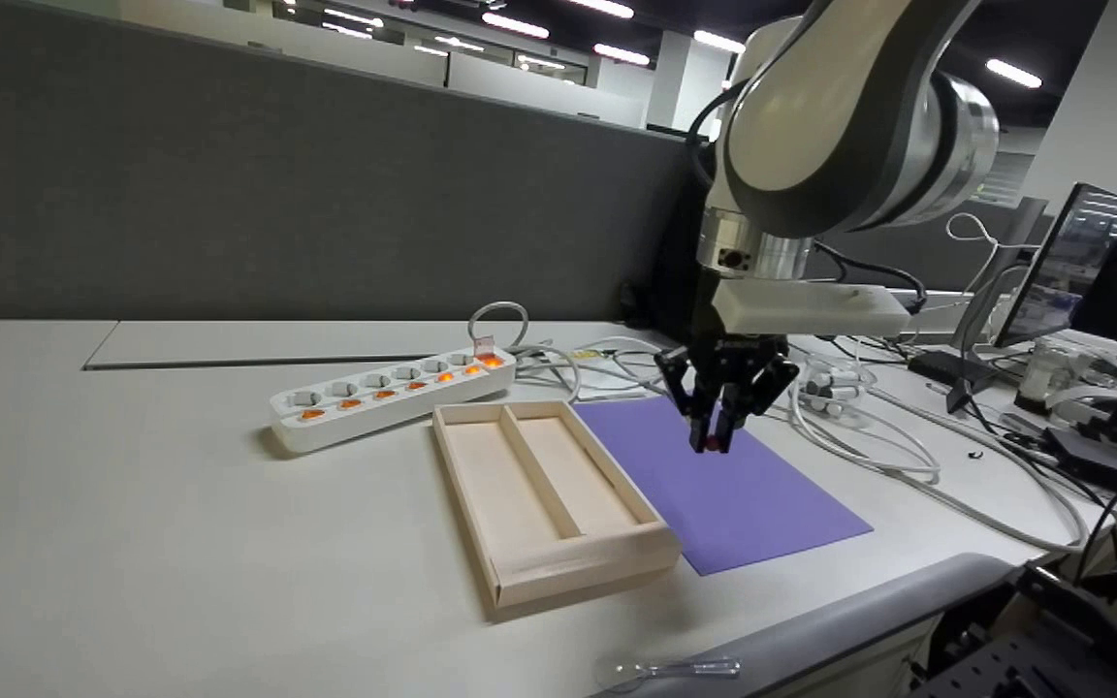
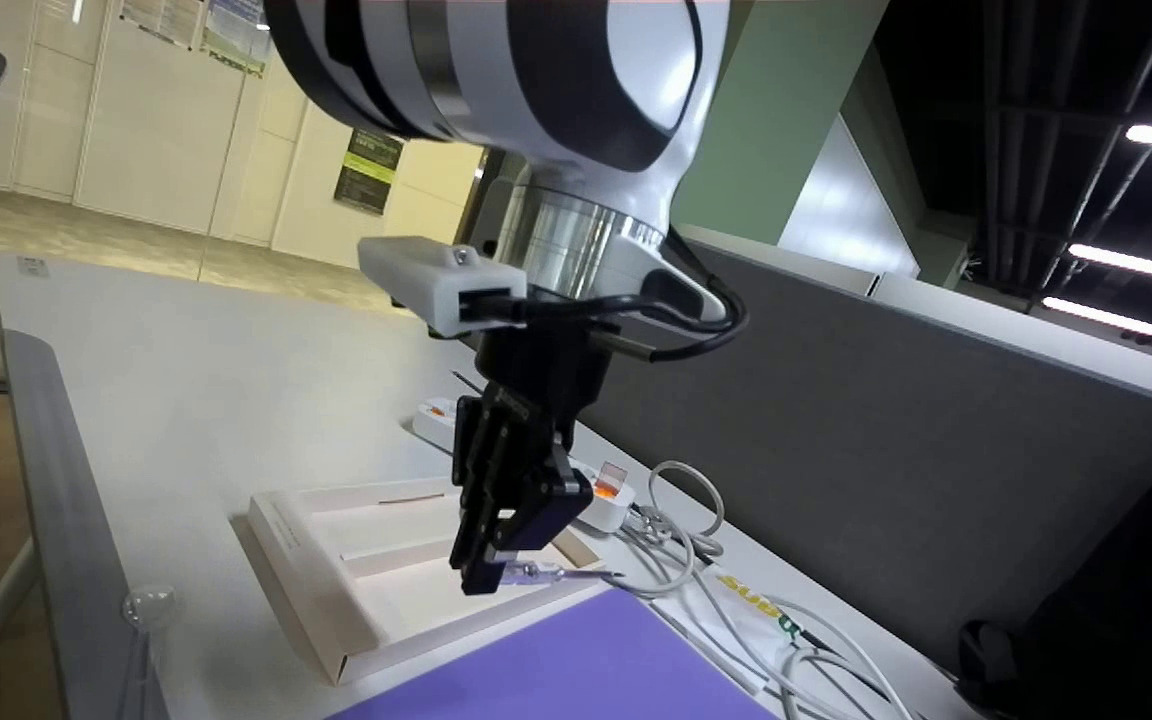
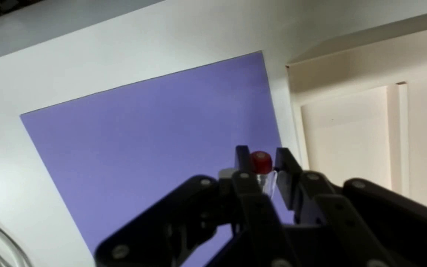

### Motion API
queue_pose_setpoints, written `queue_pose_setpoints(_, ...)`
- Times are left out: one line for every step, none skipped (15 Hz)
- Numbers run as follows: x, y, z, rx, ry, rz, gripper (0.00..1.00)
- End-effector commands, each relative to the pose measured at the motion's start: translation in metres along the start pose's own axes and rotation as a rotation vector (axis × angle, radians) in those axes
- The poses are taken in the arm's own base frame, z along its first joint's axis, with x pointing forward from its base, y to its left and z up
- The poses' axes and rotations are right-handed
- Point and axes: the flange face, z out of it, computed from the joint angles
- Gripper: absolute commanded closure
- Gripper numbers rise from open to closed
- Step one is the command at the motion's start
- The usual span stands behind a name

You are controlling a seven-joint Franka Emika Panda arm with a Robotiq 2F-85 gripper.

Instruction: Move the screwdriver from the cardboard box and put it on the purple paper

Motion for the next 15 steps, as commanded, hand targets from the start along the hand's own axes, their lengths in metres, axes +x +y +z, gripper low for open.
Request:
queue_pose_setpoints(0.004,0.025,0.007,0.013,-0.01,-0.005,0.95)
queue_pose_setpoints(0.004,0.031,0.01,0.012,-0.019,-0.02,0.95)
queue_pose_setpoints(0.004,0.038,0.013,0.008,-0.028,-0.048,0.95)
queue_pose_setpoints(0.004,0.045,0.017,0.002,-0.039,-0.07,0.95)
queue_pose_setpoints(0.005,0.051,0.021,-0.001,-0.048,-0.089,0.95)
queue_pose_setpoints(0.006,0.057,0.025,-0.004,-0.056,-0.102,0.95)
queue_pose_setpoints(0.006,0.063,0.03,-0.001,-0.07,-0.111,0.95)
queue_pose_setpoints(0.006,0.068,0.035,0.004,-0.08,-0.118,0.95)
queue_pose_setpoints(0.006,0.075,0.041,0.001,-0.089,-0.118,0.95)
queue_pose_setpoints(0.006,0.08,0.045,0.001,-0.096,-0.119,0.95)
queue_pose_setpoints(0.008,0.084,0.049,-0.008,-0.098,-0.11,0.95)
queue_pose_setpoints(0.011,0.087,0.053,-0.021,-0.092,-0.099,0.95)
queue_pose_setpoints(0.013,0.089,0.056,-0.028,-0.085,-0.1,0.95)
queue_pose_setpoints(0.016,0.089,0.058,-0.024,-0.077,-0.088,0.95)
queue_pose_setpoints(0.019,0.088,0.06,-0.018,-0.069,-0.072,0.95)
